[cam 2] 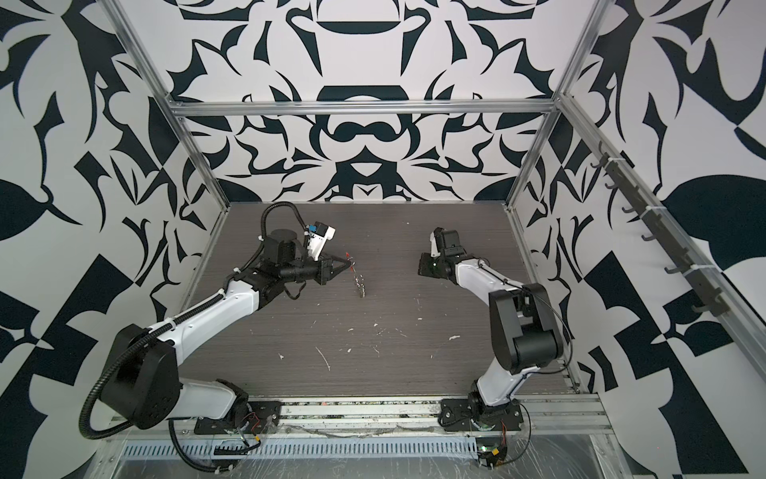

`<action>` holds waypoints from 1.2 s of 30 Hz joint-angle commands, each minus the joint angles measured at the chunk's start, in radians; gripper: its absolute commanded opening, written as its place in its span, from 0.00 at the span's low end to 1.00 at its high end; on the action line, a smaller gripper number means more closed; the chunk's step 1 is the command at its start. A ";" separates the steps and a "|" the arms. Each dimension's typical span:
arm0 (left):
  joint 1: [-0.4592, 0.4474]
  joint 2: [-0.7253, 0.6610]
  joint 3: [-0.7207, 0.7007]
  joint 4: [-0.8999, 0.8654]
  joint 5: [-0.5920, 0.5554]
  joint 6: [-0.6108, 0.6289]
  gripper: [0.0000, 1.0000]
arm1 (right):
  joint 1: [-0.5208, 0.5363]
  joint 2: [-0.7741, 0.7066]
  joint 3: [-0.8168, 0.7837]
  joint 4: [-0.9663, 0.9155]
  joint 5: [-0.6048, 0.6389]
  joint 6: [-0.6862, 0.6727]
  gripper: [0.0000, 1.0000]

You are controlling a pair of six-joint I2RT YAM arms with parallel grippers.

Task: Attach keys to a key ring
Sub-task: Pick up the key from the middle-right of the table, then insert the key into the keyring.

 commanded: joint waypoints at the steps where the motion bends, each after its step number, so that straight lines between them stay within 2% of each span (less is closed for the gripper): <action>1: 0.003 -0.008 0.057 -0.013 -0.014 0.004 0.00 | 0.044 -0.122 0.017 -0.018 -0.020 -0.091 0.00; 6: 0.003 -0.008 0.135 -0.116 -0.037 -0.008 0.00 | 0.079 -0.313 -0.124 0.130 -0.052 -0.205 0.00; 8: 0.003 -0.006 0.153 -0.129 -0.043 -0.011 0.00 | 0.081 -0.396 -0.177 0.181 -0.065 -0.208 0.00; 10: 0.003 0.008 0.183 -0.151 -0.057 -0.013 0.00 | 0.077 -0.477 -0.194 0.195 -0.120 -0.157 0.00; 12: 0.003 0.028 0.229 -0.197 -0.068 -0.015 0.00 | 0.054 -0.492 -0.141 0.110 -0.265 -0.137 0.00; 16: 0.002 0.055 0.298 -0.235 -0.047 -0.037 0.00 | 0.039 -0.442 -0.063 0.074 -0.570 -0.111 0.00; 21: 0.002 0.066 0.330 -0.225 -0.045 -0.020 0.00 | 0.038 -0.385 -0.038 0.171 -0.780 -0.040 0.00; 26: 0.002 0.107 0.417 -0.311 -0.054 0.120 0.00 | 0.038 -0.278 0.057 0.178 -0.837 -0.024 0.00; 31: 0.003 0.172 0.516 -0.405 -0.020 0.316 0.00 | 0.037 -0.174 0.139 0.227 -0.875 0.036 0.00; 36: 0.005 0.184 0.442 -0.246 -0.054 0.393 0.00 | 0.041 -0.144 0.140 0.259 -0.830 0.045 0.00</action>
